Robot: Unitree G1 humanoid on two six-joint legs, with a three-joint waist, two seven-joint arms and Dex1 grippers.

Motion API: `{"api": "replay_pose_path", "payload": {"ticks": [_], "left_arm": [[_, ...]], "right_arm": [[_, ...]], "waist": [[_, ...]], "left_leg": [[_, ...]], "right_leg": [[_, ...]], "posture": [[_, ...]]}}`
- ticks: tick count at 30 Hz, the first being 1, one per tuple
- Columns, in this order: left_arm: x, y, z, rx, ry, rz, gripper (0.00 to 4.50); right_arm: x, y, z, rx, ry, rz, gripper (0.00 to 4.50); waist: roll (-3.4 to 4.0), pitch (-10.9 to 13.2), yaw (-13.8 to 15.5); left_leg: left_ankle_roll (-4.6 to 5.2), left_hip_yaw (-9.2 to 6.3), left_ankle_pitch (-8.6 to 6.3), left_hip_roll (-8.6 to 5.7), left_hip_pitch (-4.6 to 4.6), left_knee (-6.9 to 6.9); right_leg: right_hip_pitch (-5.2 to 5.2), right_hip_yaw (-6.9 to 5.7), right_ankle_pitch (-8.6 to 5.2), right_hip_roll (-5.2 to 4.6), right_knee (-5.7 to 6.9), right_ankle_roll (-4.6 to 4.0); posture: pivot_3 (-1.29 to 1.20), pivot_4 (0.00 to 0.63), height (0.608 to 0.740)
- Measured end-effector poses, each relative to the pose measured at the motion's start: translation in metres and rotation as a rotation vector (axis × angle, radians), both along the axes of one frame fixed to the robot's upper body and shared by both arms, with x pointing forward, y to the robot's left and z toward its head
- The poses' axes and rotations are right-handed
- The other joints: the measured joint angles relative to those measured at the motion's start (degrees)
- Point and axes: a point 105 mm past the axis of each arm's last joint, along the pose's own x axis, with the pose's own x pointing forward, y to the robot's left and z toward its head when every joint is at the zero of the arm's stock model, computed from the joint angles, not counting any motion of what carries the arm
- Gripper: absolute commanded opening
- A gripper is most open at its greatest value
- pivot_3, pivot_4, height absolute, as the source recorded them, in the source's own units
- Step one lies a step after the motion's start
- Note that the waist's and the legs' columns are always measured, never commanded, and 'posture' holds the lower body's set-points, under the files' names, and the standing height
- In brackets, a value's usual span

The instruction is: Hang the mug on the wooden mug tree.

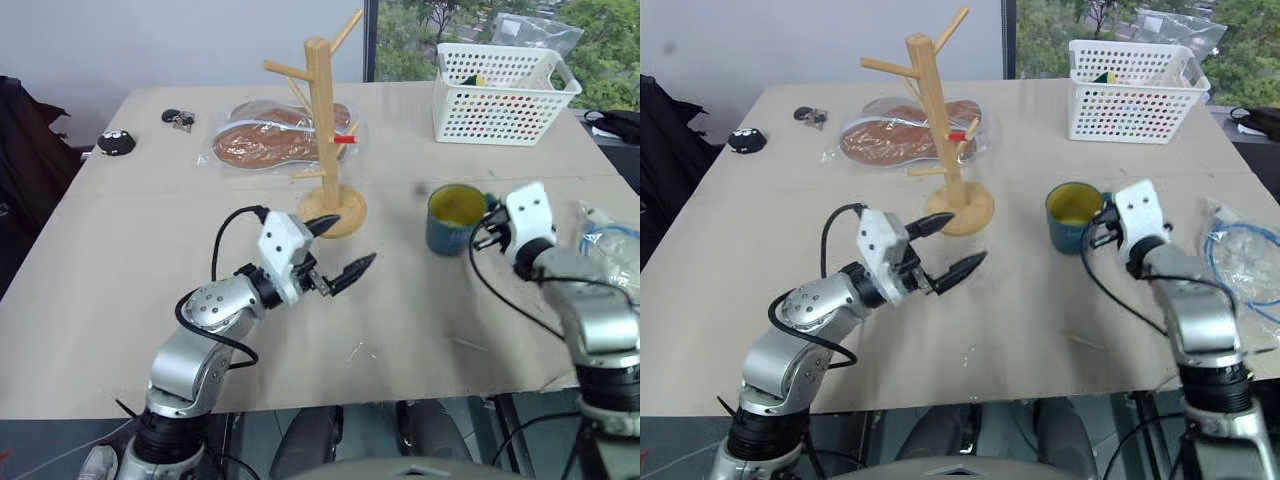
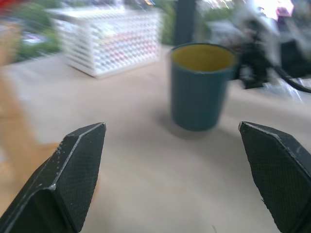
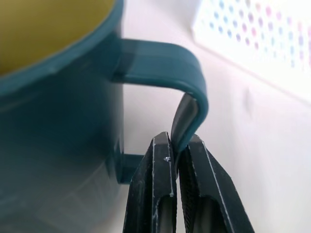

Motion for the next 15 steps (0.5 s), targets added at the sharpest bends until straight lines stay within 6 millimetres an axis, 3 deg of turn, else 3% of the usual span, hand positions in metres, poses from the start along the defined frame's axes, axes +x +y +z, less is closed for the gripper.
{"api": "replay_pose_path", "payload": {"ticks": [6, 10, 15], "left_arm": [[-0.002, 0.016, 0.017, -0.176, -0.106, 0.142, 4.50], [-0.009, 0.030, 0.022, -0.248, -0.152, 0.182, 4.50], [-0.014, 0.035, 0.024, -0.264, -0.181, 0.179, 4.50]], "right_arm": [[0.013, 0.044, 0.063, -0.270, -0.076, 0.410, 0.04], [0.018, 0.075, 0.099, -0.439, -0.075, 0.547, 0.04], [0.018, 0.104, 0.102, -0.536, -0.022, 0.626, 0.04]], "waist": [[-0.01, 0.02, 0.06], [-0.03, 0.01, 0.32], [-0.03, 0.01, 0.68]], "left_leg": [[0.00, 0.02, 0.00, 0.09, -0.01, 0.02], [0.00, -0.04, -0.01, 0.08, -0.11, -0.01], [-0.02, -0.20, -0.01, 0.04, -0.50, 0.12]], "right_leg": [[0.00, 0.01, 0.01, 0.00, -0.02, -0.02], [-0.06, -0.04, 0.01, -0.06, -0.10, -0.02], [-0.33, -0.19, 0.02, -0.13, -0.10, -0.04]], "posture": [[0.00, 0.150, 0.740], [0.00, 0.150, 0.740], [0.00, 0.150, 0.740]]}}
